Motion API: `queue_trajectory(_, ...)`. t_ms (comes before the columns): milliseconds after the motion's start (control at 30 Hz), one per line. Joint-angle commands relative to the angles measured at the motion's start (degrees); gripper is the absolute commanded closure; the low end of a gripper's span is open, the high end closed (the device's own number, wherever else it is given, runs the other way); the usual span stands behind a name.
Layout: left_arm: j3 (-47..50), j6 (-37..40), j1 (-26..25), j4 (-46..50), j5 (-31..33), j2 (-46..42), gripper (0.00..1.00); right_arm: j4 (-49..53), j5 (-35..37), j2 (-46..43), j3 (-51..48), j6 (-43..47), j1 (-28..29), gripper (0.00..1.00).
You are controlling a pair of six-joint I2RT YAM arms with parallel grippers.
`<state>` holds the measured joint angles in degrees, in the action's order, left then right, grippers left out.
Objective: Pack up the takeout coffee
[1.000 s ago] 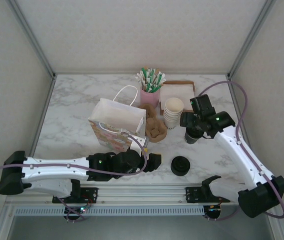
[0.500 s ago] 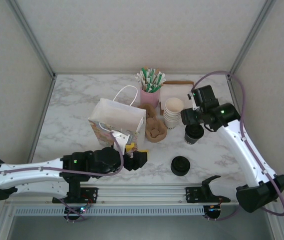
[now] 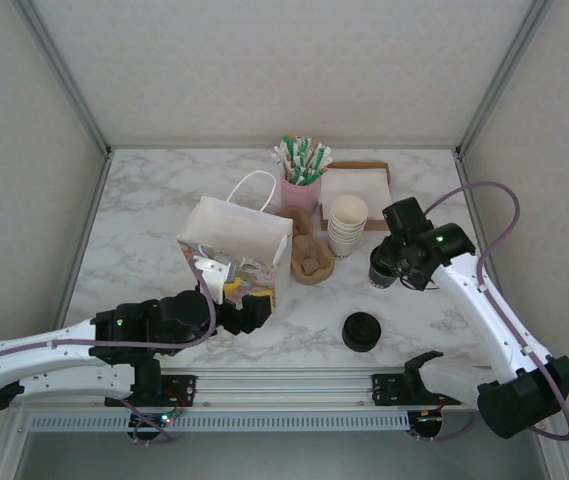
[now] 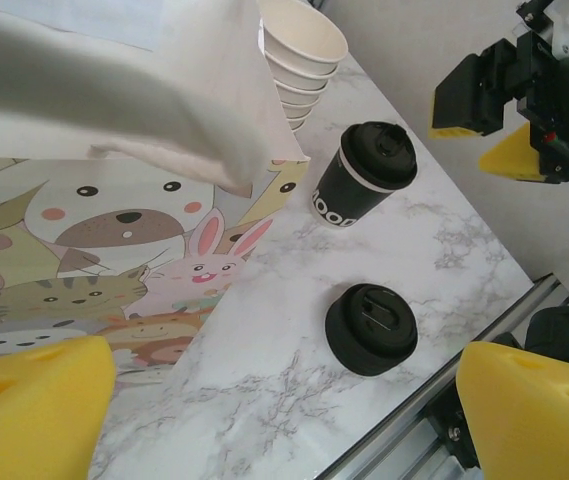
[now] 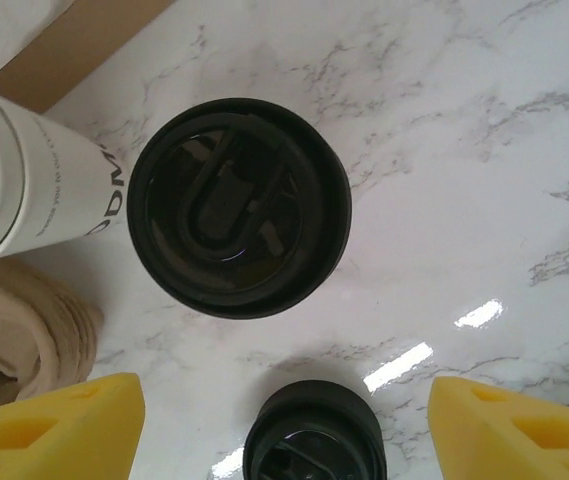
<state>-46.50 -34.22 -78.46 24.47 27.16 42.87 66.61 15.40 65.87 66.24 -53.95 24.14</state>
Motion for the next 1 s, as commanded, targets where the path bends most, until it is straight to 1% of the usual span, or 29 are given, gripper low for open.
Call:
queue_trajectory(0,-0.3,0.8,0.8,1.5,0.0,-0.9,0.11,-1.6,3.0,2.6,0.4,-5.5,-0.2,0.23)
queue_trajectory(67,-0.3,0.3,0.9,1.7,-0.4,-1.0,0.11,-2.9,3.5,4.1,0.2,-5.9,-0.2,0.22)
queue_trajectory(200,-0.3,-0.8,1.0,2.7,-0.6,-1.1,0.11,-5.4,5.6,6.5,0.8,-5.0,-0.3,0.16)
queue_trajectory(333,-0.1,-1.3,1.0,3.5,0.1,-1.5,0.11,-6.8,5.1,10.1,2.0,-3.4,-0.8,0.13)
queue_trajectory(500,0.0,-1.6,1.1,4.1,0.9,-1.7,0.1,-8.7,5.2,12.8,2.1,-3.0,-1.6,0.17)
queue_trajectory(700,0.1,-1.3,1.4,3.2,0.6,-1.1,0.1,-9.9,4.6,15.1,2.3,-1.1,-2.0,0.16)
queue_trajectory(967,0.7,-1.7,1.9,2.1,-0.2,-1.2,0.1,-10.3,5.3,15.7,1.1,0.2,-2.7,0.16)
